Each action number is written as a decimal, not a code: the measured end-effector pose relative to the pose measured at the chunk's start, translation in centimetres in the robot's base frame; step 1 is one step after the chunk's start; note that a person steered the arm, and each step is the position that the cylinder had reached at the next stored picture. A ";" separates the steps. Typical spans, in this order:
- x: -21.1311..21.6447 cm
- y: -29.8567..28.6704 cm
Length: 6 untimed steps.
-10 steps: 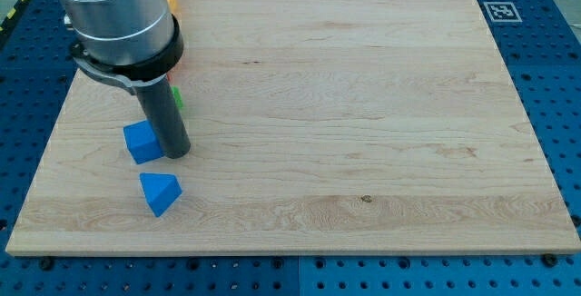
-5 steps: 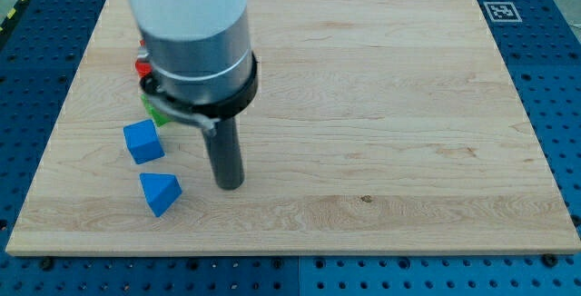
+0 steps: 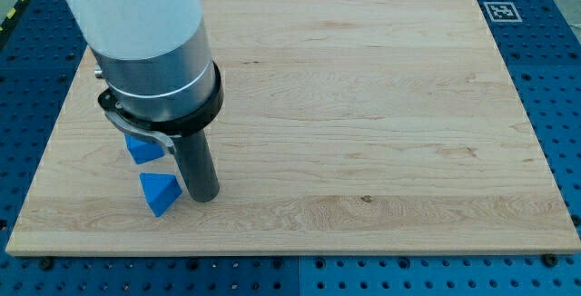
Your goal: Point at blue triangle
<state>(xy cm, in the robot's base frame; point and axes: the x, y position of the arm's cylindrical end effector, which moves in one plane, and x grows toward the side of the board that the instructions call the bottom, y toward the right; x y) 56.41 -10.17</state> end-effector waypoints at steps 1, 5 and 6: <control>0.5 0.0; 1.5 -1.6; 1.5 -2.7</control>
